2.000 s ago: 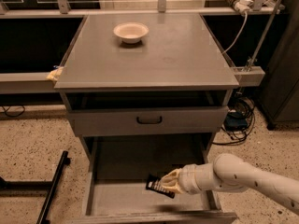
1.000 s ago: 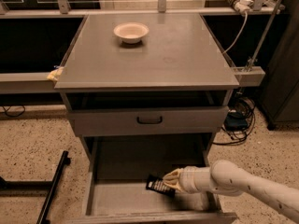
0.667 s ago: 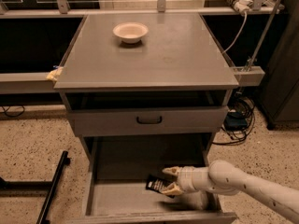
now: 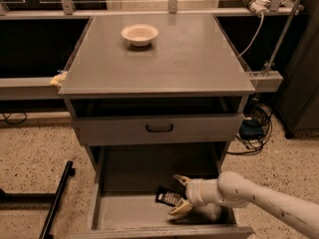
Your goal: Pick rxbar chocolate from middle drawer and place on counter
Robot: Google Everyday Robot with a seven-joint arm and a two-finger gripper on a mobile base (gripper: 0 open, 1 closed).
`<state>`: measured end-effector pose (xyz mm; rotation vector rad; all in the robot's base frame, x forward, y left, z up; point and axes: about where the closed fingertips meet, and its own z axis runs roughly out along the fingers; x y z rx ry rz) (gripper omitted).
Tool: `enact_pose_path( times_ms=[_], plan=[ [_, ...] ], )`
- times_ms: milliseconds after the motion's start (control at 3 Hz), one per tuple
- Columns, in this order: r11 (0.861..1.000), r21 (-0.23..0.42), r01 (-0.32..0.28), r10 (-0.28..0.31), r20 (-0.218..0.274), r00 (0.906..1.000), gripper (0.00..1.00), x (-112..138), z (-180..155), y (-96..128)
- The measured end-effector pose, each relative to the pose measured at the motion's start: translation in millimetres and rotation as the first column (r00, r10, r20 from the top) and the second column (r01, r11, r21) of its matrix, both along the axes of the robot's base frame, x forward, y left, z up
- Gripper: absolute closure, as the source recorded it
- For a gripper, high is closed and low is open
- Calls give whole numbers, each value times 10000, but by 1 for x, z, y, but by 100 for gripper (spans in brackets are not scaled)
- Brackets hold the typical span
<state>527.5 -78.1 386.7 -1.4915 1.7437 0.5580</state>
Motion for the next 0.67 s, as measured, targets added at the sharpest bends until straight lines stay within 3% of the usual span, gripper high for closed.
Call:
enact_pose_path(
  times_ms=[667],
  plan=[
    [9991, -404, -153, 154, 23, 9999, 27, 8, -27, -2]
  ],
)
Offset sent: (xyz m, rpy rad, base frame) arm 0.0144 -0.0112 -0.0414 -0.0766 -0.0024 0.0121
